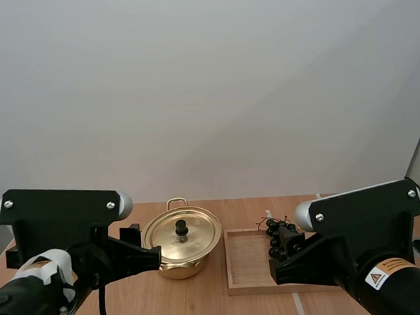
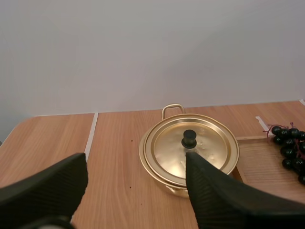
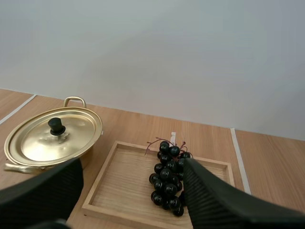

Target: Open the lid, put the grape in the pot, and close it

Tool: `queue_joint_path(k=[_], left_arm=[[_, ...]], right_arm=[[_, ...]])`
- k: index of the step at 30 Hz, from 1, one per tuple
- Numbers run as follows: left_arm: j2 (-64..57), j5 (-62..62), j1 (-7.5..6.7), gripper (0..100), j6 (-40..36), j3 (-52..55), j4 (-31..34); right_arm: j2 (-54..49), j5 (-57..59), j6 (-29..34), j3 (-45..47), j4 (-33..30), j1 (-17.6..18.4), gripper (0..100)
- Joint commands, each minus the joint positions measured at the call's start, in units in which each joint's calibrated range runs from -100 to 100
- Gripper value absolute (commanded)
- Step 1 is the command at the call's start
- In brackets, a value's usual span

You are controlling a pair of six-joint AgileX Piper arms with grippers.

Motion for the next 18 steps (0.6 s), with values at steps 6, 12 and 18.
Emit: queue_joint_path(k=[6, 12, 18], left_arm=[[5.4, -3.6, 0.1, 100, 19.5, -4.3, -7.7], [17.8, 0.8, 0.1, 100, 32.1, -10.2, -19.7], [36.7, 1.8, -0.05, 100, 37.0, -17.0, -23.2]], right_arm=[[0.3, 3.8, -1.3, -0.7, -0.7, -0.2, 100], [3.0, 7.5, -2.6, -0.7, -0.8, -0.2, 100], [5.9, 9.0, -2.6, -1.1, -0.8, -0.2, 100]])
